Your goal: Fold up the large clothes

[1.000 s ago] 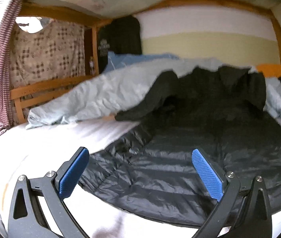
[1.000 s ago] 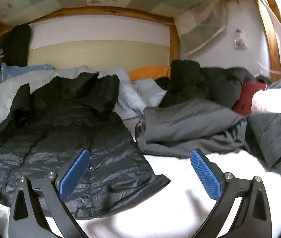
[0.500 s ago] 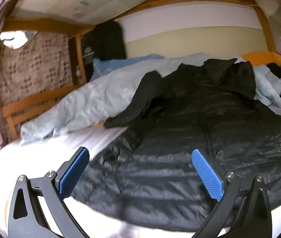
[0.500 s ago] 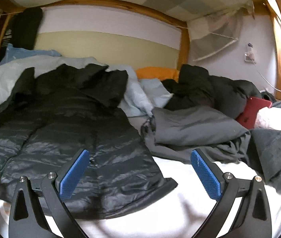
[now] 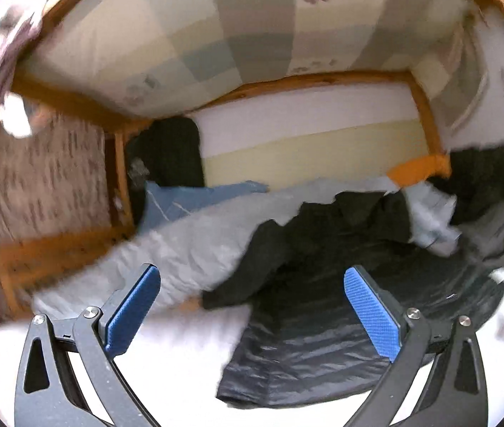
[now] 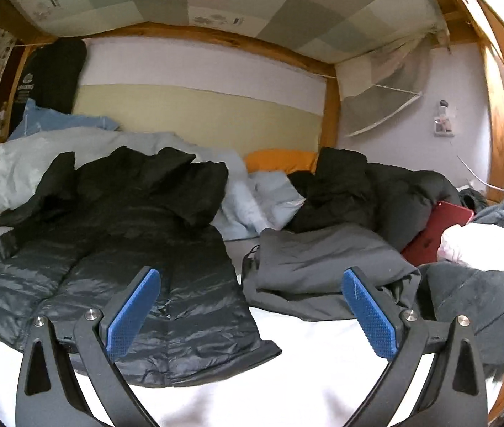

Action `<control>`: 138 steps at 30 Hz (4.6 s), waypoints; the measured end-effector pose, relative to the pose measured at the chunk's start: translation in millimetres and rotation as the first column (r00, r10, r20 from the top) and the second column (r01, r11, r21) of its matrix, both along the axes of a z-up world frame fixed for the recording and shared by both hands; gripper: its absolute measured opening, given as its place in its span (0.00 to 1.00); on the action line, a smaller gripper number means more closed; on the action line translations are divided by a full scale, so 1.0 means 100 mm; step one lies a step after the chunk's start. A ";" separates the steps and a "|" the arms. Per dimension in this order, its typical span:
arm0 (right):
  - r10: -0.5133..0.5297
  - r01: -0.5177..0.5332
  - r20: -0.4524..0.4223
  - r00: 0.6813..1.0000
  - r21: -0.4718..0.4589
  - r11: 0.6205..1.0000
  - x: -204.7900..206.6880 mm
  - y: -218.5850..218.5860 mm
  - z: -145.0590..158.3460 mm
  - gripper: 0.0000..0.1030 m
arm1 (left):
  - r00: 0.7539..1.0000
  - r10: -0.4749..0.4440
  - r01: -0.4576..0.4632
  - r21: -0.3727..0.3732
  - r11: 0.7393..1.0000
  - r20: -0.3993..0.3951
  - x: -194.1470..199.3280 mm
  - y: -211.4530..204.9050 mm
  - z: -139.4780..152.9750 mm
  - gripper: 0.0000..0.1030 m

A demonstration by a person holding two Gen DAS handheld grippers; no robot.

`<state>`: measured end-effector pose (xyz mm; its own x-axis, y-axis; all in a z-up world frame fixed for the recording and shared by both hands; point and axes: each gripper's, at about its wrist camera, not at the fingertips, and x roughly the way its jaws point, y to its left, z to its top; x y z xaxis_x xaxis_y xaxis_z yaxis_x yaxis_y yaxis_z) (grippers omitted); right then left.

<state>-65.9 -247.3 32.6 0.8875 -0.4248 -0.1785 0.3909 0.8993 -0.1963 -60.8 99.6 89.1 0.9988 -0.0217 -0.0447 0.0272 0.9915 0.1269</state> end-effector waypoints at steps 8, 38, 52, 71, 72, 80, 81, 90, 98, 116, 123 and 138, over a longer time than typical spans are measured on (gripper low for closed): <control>0.008 -0.004 -0.095 0.995 0.048 0.999 0.06 -0.19 0.20 1.00 | 0.995 0.002 -0.006 -0.038 0.999 -0.095 0.27 0.13 -0.07 0.98; 0.219 -0.040 -0.400 0.890 0.411 0.911 0.79 -0.64 -0.89 0.07 | 0.602 -0.122 -0.113 -0.235 0.965 -0.789 1.47 0.59 -1.24 0.03; 0.201 -0.092 -0.291 0.935 0.349 0.933 -0.74 -0.38 -0.02 0.07 | 0.778 -0.112 0.018 -0.156 0.988 -0.619 0.09 0.58 -0.27 0.03; 0.187 -0.114 -0.315 0.930 0.235 0.965 -0.52 -0.86 0.36 0.05 | 0.797 -0.168 0.143 -0.089 0.986 -0.580 0.24 0.28 -0.35 0.20; 0.195 -0.120 -0.338 0.921 0.230 0.966 -0.55 -0.84 0.26 0.05 | 0.802 -0.152 0.142 -0.064 0.988 -0.577 0.18 0.28 -0.40 0.22; 0.212 -0.004 -0.624 0.752 0.317 0.948 -0.55 -0.71 -0.43 0.63 | 0.695 -0.107 0.153 0.001 0.988 -0.711 -0.06 0.34 -0.87 0.87; 0.221 -0.025 -0.619 0.753 0.308 0.951 -0.60 -0.68 -0.46 0.63 | 0.710 -0.059 0.162 0.082 0.983 -0.702 -0.16 0.32 -0.92 0.87; 0.241 -0.286 -0.749 0.617 0.071 0.956 -0.90 -0.26 -0.73 0.63 | 0.715 0.104 0.219 0.362 0.906 -0.691 -0.35 0.05 -1.15 0.88; 0.272 -0.131 -0.657 0.703 0.256 0.958 -0.63 -0.43 -0.74 0.11 | 0.691 0.136 0.071 0.254 0.965 -0.710 -0.01 0.25 -1.24 0.65; 0.167 -0.053 -0.465 0.870 0.248 0.967 -0.31 -0.85 0.53 0.07 | 0.855 0.045 0.003 0.092 0.996 -0.517 0.53 0.26 -0.06 0.00; 0.121 0.038 -0.539 0.833 0.275 0.961 0.58 -1.18 0.13 0.07 | 0.755 0.156 -0.140 0.076 0.987 -0.637 1.47 0.44 -0.63 0.00; 0.077 0.084 -0.641 0.763 0.216 0.973 1.94 -1.18 -0.59 0.07 | 0.814 -0.216 0.364 0.184 0.913 -0.539 0.33 0.25 -1.01 1.00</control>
<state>128.5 -365.6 -26.6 0.5278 -0.3060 -0.7923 0.2479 0.9477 -0.2010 -27.8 124.4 -12.3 0.7847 -0.2200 -0.5795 0.4407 0.8554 0.2720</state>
